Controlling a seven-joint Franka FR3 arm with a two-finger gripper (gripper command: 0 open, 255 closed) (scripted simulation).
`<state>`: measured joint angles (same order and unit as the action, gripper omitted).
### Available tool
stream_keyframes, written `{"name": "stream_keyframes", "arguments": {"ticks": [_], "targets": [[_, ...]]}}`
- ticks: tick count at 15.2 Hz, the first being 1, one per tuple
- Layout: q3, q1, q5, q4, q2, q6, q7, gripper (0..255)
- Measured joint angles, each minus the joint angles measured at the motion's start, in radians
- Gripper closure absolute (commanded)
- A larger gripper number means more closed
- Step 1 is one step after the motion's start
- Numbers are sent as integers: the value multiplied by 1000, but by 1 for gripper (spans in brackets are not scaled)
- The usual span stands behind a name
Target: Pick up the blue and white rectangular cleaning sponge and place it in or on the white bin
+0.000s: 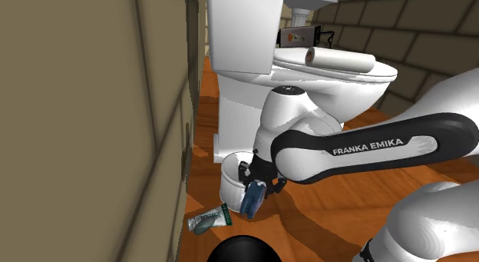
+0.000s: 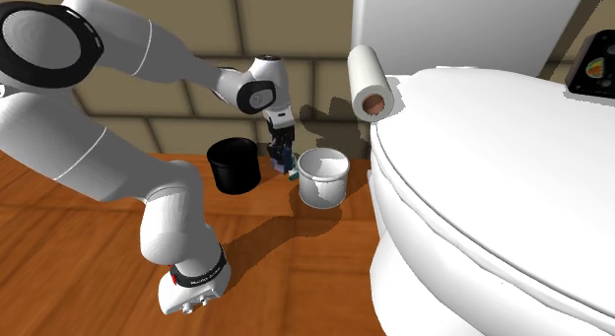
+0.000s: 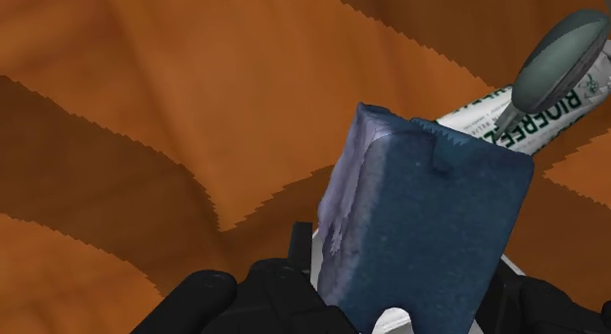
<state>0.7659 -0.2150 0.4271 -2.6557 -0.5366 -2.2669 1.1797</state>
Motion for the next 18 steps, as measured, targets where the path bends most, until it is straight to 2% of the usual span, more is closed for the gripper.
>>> {"name": "stream_keyframes", "arguments": {"ticks": [18], "targets": [[-118,18,-42,157,-130,288,-8,255]]}}
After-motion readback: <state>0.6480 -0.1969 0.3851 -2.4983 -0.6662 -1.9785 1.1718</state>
